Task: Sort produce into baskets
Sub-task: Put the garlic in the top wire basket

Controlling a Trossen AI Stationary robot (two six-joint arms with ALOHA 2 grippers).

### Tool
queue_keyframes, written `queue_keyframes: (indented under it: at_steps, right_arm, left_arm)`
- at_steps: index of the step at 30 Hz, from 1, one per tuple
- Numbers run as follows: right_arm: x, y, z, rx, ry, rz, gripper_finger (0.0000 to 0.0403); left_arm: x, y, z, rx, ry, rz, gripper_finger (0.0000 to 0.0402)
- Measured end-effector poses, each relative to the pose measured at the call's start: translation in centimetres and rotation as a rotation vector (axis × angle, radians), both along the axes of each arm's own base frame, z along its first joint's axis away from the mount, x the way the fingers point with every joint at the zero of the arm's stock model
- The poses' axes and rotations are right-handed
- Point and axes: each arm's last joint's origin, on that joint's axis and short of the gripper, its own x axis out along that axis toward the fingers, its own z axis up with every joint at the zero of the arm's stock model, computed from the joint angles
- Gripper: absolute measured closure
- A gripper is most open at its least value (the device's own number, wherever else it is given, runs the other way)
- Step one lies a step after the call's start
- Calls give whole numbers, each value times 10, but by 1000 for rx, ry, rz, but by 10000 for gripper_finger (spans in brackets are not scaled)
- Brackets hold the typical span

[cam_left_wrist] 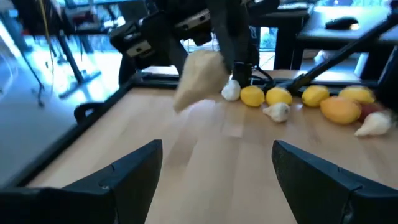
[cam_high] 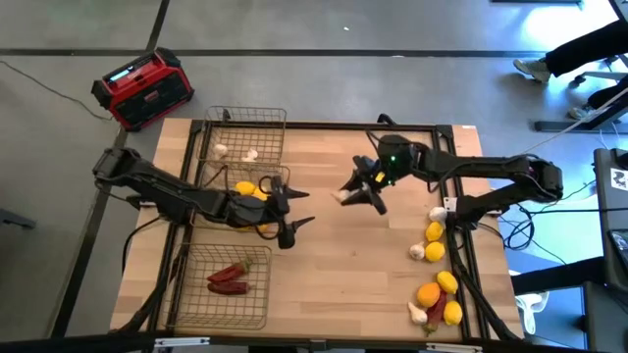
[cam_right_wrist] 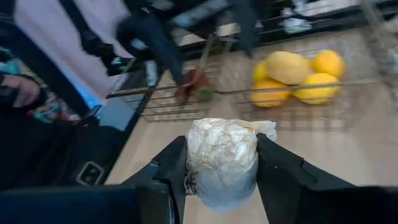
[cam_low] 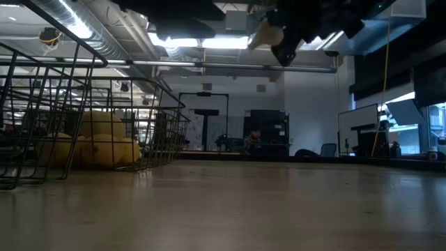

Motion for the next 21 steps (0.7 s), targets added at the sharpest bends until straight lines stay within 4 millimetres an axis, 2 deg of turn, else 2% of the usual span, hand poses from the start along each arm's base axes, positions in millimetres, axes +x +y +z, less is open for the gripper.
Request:
queue_keyframes:
  at_steps: [6,11,21]
  right_arm:
    - [5,29,2,23,-7,63,258]
    - [9,52,5,-16,-37,11,258]
    - [10,73,9,-34,-75,35,258]
  left_arm:
    - [15,-6,-8,129,-38,-40,101]
    - [26,-11,-6,159,-36,-50,101]
    - [48,-32,5,282,37,-90,102]
